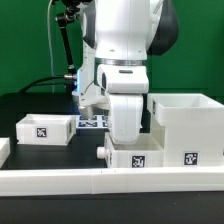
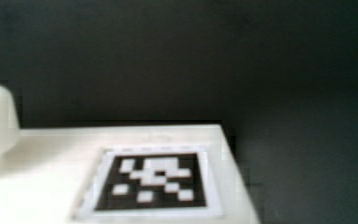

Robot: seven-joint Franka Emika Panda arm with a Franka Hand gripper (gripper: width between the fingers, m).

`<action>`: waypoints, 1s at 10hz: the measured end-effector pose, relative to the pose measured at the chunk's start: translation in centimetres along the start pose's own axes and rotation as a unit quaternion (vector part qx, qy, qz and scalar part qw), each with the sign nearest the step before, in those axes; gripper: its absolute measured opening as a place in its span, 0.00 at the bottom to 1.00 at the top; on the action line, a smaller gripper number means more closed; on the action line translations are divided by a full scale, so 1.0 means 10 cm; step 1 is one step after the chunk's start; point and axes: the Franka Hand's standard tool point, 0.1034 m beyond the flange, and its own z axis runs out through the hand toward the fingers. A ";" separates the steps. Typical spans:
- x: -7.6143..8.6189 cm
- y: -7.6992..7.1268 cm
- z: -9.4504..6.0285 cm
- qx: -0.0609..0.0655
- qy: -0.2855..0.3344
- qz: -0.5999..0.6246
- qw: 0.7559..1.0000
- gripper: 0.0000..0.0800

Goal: Assemble drawer

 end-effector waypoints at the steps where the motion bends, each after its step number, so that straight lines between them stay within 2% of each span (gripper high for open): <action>1: 0.00 0.01 0.01 0.002 -0.001 0.001 1.000 0.05; 4: 0.00 0.00 0.02 0.004 -0.001 0.013 1.000 0.05; 7: 0.11 0.02 0.02 0.005 0.001 0.031 0.999 0.05; 10: 0.12 0.01 0.02 0.007 0.001 0.040 0.999 0.05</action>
Offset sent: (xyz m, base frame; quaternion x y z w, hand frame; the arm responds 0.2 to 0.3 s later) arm 0.0023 0.0130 -0.0011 -0.0056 0.0017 -0.0091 0.9999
